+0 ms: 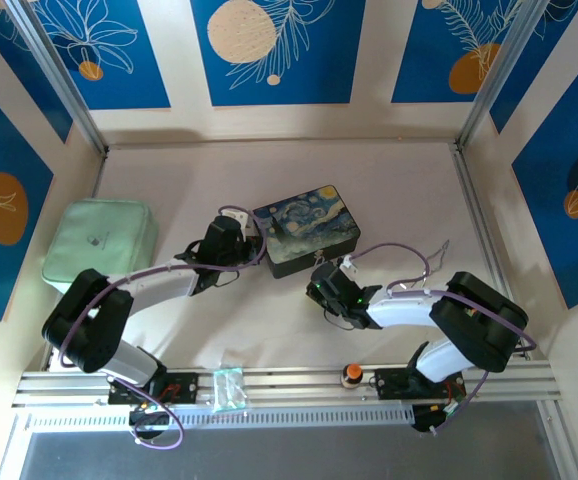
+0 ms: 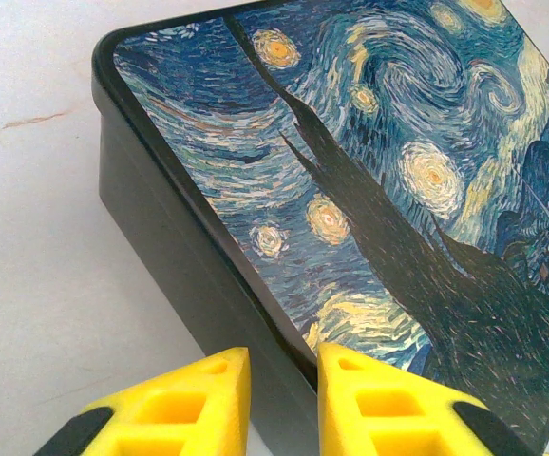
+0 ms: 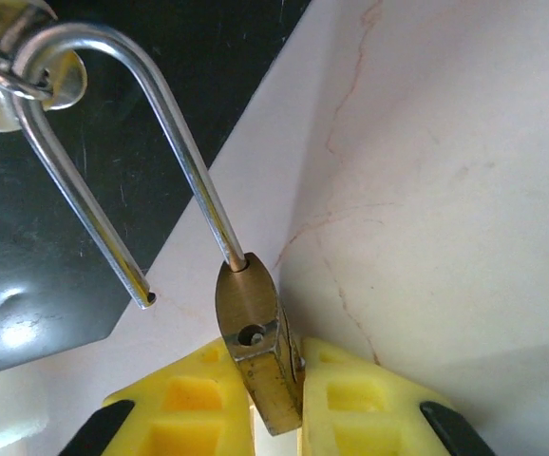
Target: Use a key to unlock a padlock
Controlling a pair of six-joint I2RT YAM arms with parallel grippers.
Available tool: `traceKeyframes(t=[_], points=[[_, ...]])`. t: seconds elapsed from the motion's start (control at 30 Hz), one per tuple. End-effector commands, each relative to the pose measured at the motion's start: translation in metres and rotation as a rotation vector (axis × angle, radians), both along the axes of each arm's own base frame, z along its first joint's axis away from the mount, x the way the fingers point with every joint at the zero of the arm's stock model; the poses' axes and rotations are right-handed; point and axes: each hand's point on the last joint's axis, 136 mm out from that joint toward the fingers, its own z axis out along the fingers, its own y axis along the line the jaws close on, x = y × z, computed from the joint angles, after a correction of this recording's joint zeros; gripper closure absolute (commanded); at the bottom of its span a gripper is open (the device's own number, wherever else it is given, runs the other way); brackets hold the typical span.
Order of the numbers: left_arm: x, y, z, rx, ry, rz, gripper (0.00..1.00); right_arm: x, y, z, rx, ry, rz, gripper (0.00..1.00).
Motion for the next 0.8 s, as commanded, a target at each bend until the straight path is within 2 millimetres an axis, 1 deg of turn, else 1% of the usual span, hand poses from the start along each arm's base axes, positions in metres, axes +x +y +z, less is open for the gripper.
traceKeyframes(t=[0.0,0.07,0.1,0.13,0.2,0.27,0.33,0.4,0.47,0.5,0.53,0.57,0.63,0.7,0.77], points=[[-0.04,0.032,-0.065,0.156,0.236,0.012,0.75,-0.022,-0.034,-0.032,-0.129,0.086,-0.027,0.93],[-0.038,0.03,-0.057,0.136,0.216,0.019,0.75,-0.021,-0.035,-0.033,-0.106,0.066,-0.037,0.94],[-0.035,0.029,-0.049,0.131,0.191,0.022,0.75,-0.02,-0.034,-0.034,-0.08,0.051,-0.044,0.94],[-0.032,0.029,-0.037,0.135,0.157,0.027,0.73,-0.019,-0.034,-0.034,-0.048,0.031,-0.053,0.95],[-0.024,0.03,-0.011,0.14,0.09,0.035,0.61,-0.02,-0.035,-0.037,-0.008,0.01,-0.067,0.95],[-0.015,0.025,0.018,0.133,0.001,0.012,0.6,-0.02,-0.033,-0.037,-0.005,0.005,-0.053,0.95],[-0.011,0.012,0.047,0.135,-0.109,-0.053,0.57,-0.022,-0.03,-0.036,-0.004,0.001,-0.041,0.95],[-0.014,-0.009,0.07,0.158,-0.228,-0.16,0.51,-0.023,-0.028,-0.037,-0.007,0.005,-0.037,0.95],[-0.022,-0.033,0.085,0.196,-0.327,-0.292,0.45,-0.025,-0.027,-0.038,0.004,0.016,-0.048,0.95],[-0.029,-0.047,0.087,0.223,-0.373,-0.385,0.41,-0.025,-0.026,-0.04,0.013,0.023,-0.054,0.95],[-0.037,-0.059,0.083,0.275,-0.4,-0.478,0.38,-0.025,-0.025,-0.041,0.027,0.026,-0.059,0.95],[-0.041,-0.066,0.077,0.344,-0.415,-0.536,0.37,-0.026,-0.024,-0.043,0.034,0.031,-0.062,0.95],[-0.043,-0.071,0.06,0.498,-0.41,-0.601,0.34,-0.026,-0.023,-0.045,0.043,0.04,-0.07,0.95],[-0.045,-0.077,0.05,0.536,-0.389,-0.65,0.32,-0.026,-0.023,-0.046,0.041,0.042,-0.072,0.95],[-0.046,-0.084,0.044,0.541,-0.379,-0.68,0.3,-0.026,-0.023,-0.047,0.043,0.045,-0.076,0.95]])
